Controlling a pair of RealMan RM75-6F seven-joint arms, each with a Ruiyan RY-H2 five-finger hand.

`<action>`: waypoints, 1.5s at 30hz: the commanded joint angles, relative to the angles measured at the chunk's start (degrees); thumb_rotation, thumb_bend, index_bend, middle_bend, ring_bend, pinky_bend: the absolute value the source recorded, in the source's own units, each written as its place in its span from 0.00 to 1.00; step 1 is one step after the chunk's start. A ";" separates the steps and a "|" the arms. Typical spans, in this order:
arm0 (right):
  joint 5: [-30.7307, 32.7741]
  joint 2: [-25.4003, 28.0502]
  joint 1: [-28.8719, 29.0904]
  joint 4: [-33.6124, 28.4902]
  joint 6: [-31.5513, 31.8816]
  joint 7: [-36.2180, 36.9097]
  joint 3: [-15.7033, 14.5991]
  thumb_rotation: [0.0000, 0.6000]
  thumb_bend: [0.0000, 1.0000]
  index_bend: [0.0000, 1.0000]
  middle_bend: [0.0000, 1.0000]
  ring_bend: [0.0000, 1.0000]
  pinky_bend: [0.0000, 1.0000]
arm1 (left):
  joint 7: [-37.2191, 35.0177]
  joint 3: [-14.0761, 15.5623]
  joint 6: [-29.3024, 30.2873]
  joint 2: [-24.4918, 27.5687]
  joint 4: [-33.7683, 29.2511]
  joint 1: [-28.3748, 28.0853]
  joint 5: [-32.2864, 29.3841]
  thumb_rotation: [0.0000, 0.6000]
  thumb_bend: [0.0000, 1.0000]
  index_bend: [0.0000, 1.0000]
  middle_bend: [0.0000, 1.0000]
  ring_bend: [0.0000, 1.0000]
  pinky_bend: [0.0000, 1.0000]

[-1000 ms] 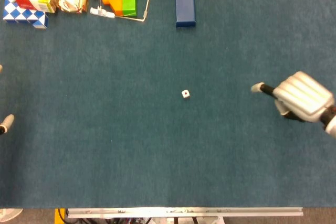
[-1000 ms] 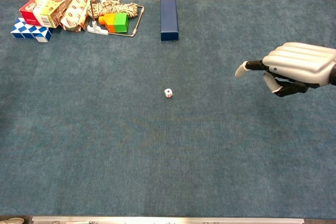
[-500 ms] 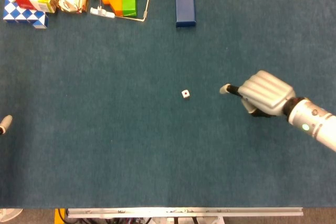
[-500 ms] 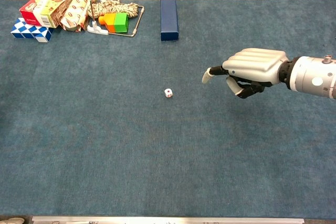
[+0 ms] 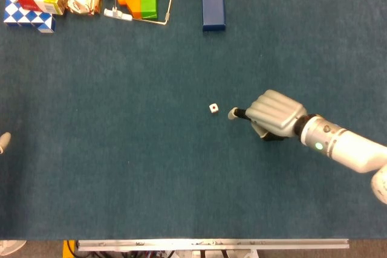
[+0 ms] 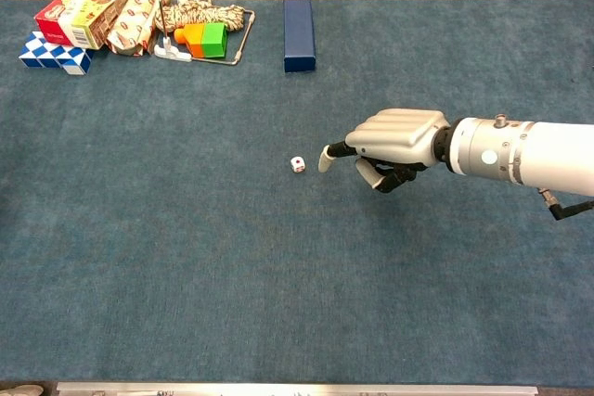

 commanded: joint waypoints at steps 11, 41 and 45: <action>7.22 -4.71 4.66 4.73 -0.08 -2.41 -2.16 1.00 1.00 0.22 1.00 1.00 1.00 | -1.08 -0.14 0.71 0.17 0.73 0.69 -0.24 1.00 0.17 0.11 0.11 0.12 0.06; 13.20 -10.38 10.97 10.23 2.88 -2.32 -2.20 1.00 1.00 0.22 1.00 1.00 1.00 | -3.13 -0.59 0.84 0.50 2.40 1.16 -0.74 1.00 0.17 0.11 0.11 0.12 0.06; 13.70 -11.28 11.45 11.46 3.35 -1.81 -1.62 1.00 1.00 0.22 1.00 1.00 1.00 | -3.35 -0.60 0.68 0.53 2.79 1.20 -0.89 1.00 0.17 0.11 0.11 0.12 0.06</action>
